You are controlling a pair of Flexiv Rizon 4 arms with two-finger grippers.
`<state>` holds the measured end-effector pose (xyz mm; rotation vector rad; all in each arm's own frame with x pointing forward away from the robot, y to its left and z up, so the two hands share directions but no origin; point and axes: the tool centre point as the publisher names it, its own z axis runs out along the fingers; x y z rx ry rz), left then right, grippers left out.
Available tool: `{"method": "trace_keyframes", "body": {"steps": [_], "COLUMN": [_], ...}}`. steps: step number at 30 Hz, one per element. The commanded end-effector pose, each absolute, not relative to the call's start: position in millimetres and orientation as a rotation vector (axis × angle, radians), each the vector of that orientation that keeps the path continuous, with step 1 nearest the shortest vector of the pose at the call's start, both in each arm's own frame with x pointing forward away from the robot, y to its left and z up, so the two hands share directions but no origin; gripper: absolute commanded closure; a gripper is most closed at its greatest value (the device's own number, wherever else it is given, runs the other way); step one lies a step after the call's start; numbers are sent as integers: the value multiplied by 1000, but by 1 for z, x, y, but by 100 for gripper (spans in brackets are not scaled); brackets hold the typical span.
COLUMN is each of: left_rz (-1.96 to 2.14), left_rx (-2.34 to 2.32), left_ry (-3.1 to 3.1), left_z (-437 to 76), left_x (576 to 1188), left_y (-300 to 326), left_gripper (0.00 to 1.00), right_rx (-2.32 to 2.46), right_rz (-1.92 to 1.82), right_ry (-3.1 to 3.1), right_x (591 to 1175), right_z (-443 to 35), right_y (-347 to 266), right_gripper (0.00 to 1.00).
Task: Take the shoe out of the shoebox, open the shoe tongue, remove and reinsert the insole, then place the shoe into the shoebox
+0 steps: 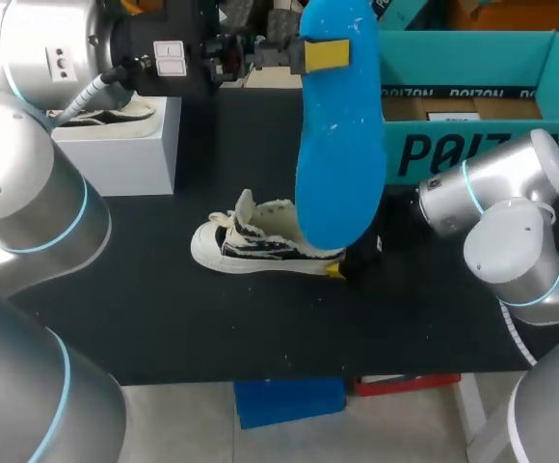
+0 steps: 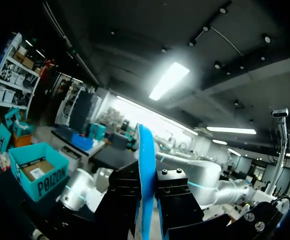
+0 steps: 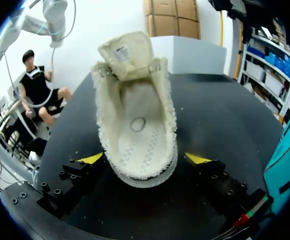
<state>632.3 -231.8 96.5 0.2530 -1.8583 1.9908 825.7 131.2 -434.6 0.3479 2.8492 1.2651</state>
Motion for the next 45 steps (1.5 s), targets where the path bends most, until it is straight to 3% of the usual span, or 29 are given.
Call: {"method": "trace_keyframes", "body": {"steps": [1,19,45], "left_rz": [1993,1993,1993], "left_rx": [257,257,257], "left_ry": [-1859,-1859,-1859], "left_z": [95,95,95], "left_x": [631,631,631], "left_y": [-232,-232,-232], "left_gripper": [100,100,100], "right_rx": [385,247,167], "right_rz": [905,453,129], "right_ry": [2939,3098,3158], "right_x": [818,824,831], "right_z": [-427,-412,-395], "right_y": [137,147,158], "right_gripper": [0,0,0]}}
